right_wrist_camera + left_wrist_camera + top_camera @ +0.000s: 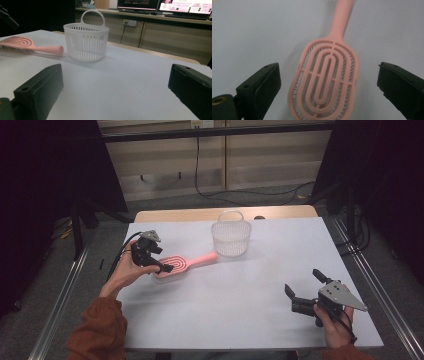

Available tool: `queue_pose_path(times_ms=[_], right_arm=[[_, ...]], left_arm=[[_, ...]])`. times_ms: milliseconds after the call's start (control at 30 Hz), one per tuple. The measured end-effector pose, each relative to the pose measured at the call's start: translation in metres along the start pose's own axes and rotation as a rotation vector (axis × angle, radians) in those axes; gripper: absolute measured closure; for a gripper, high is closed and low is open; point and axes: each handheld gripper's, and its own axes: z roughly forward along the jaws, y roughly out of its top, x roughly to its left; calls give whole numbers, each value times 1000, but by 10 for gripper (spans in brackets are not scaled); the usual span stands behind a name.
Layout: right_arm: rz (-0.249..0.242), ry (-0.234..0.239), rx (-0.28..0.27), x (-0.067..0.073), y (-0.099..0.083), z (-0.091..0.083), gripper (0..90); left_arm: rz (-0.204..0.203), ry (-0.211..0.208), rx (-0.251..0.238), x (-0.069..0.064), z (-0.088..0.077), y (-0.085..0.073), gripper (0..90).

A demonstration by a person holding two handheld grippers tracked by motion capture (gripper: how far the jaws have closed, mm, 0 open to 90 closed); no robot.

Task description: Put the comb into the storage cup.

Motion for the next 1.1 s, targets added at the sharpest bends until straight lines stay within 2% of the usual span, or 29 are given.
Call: queue_pose_path(times_ms=[67,100,133,200,367,433,533,633,667,767,800,900,967,1100], right_arm=[[0,1,0,0,0,0,0],[3,1,-1,0,0,0,0],[2,2,-1,0,0,0,0],[1,3,0,0,0,0,0],[-2,5,-2,0,0,0,0],[-2,7,0,0,0,0,0],[-2,5,3,0,0,1,0],[-2,7,3,1,0,0,0],[-2,9,2,0,0,0,0],[-1,10,5,0,0,0,0],[0,11,5,1,0,0,0],[-1,11,5,1,-1,1,0],[-5,11,7,1,-1,1,0],[-4,12,7,0,-1,1,0]], left_arm=[[-5,5,20,3,3,0,60],[7,3,36,5,3,1,54],[-2,4,32,4,5,1,55],[10,6,58,4,8,3,62],[29,-16,110,5,14,8,73],[68,-21,136,4,15,10,78],[81,-27,167,4,19,16,83],[103,-11,215,3,24,19,99],[94,-15,224,4,26,18,110],[96,-40,232,5,30,18,137],[98,-34,233,4,31,18,131],[119,-46,269,3,35,19,139],[137,-38,291,1,38,21,149],[147,-32,297,1,38,21,161]])
